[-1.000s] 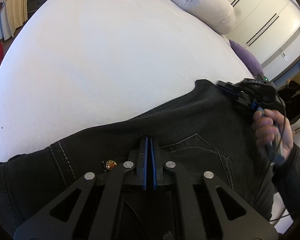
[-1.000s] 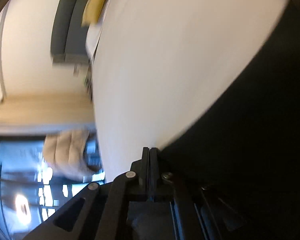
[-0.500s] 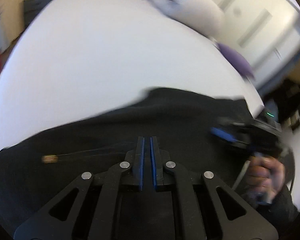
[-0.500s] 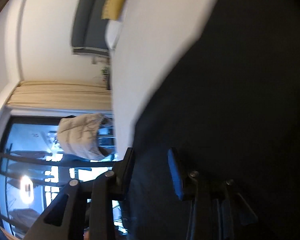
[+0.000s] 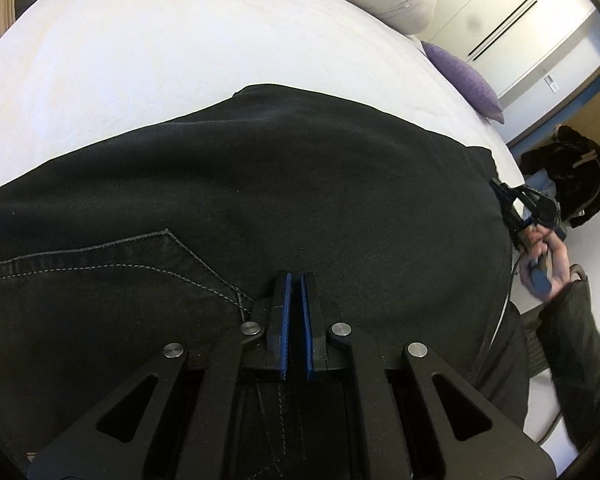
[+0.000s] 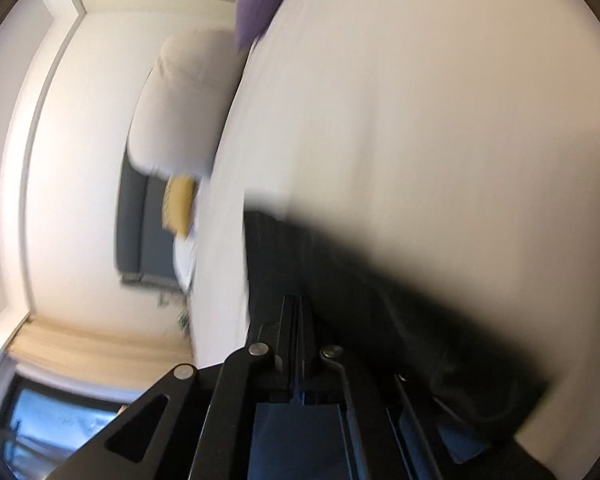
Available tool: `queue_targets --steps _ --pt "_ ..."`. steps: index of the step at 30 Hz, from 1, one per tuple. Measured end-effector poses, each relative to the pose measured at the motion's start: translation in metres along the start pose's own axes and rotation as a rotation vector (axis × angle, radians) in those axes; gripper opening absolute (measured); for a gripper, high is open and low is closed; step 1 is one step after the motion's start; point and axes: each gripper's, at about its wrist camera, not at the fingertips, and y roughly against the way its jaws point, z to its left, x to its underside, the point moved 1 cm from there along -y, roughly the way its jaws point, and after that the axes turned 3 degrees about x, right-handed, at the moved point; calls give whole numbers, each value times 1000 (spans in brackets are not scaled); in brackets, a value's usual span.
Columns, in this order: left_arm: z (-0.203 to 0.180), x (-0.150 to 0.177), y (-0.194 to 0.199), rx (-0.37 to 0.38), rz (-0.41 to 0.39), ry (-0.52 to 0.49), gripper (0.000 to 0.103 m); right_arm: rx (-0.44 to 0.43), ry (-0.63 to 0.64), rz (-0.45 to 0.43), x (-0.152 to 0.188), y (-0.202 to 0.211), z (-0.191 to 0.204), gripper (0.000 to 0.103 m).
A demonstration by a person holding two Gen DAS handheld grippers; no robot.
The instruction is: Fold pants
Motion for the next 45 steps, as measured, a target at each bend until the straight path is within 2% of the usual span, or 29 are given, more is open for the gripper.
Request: queue_targets --steps 2,3,4,6,7,8,9,10,11,13,15,16,18,20,22,23,25,29,36,37,40,42,45 --pt "-2 4 0 -7 -6 -13 6 55 29 -58 -21 12 4 0" --pt "-2 6 -1 -7 -8 -18 6 170 63 -121 -32 25 7 1" --pt "-2 8 2 -1 -11 -15 6 195 44 -152 -47 41 -2 3" --pt "-2 9 -1 12 -14 -2 6 117 -12 -175 -55 68 -6 23" --pt "2 13 8 12 -13 2 6 92 28 -195 -53 86 1 29" --pt "2 12 10 8 -9 10 6 86 80 -194 -41 98 11 41" --pt "0 9 13 -4 0 26 6 77 128 -177 -29 107 19 47" --pt "-8 6 19 3 3 34 6 62 161 -149 -13 112 26 49" --pt "-21 1 26 59 -12 20 6 44 187 -114 6 116 29 54" --pt "-58 -10 36 140 -40 -61 6 26 196 -76 38 119 29 60" --pt "-93 -18 22 155 -22 -164 6 45 156 -69 58 121 17 68" --pt "-98 -20 11 153 3 -172 6 68 132 -78 81 109 14 69" --pt "-87 -19 -21 148 75 -103 6 94 62 -86 82 106 -2 69" --pt "-63 -12 -40 130 117 -22 6 66 1 -86 85 101 -9 69" --pt "-36 -2 -37 245 86 76 6 41 -6 -70 84 103 -9 69" --pt "-28 2 -35 266 83 106 6 31 -8 -51 81 102 -10 69" --pt "-21 6 -32 275 81 110 6 4 -35 -35 73 86 -10 69" --pt "-25 10 -32 247 76 88 6 -47 -95 -25 55 101 -36 69" --pt "-24 15 -29 231 59 75 6 -109 -95 1 41 78 -22 63" --pt "-23 15 -28 229 57 75 6 -113 -104 2 37 74 -23 61" --pt "-25 15 -27 234 57 82 6 -122 -119 -2 26 66 -23 46" --pt "-23 15 -27 241 56 94 6 -101 -112 0 21 63 -22 29" --pt "-19 14 -25 239 51 92 6 -76 -89 4 19 59 -19 17"
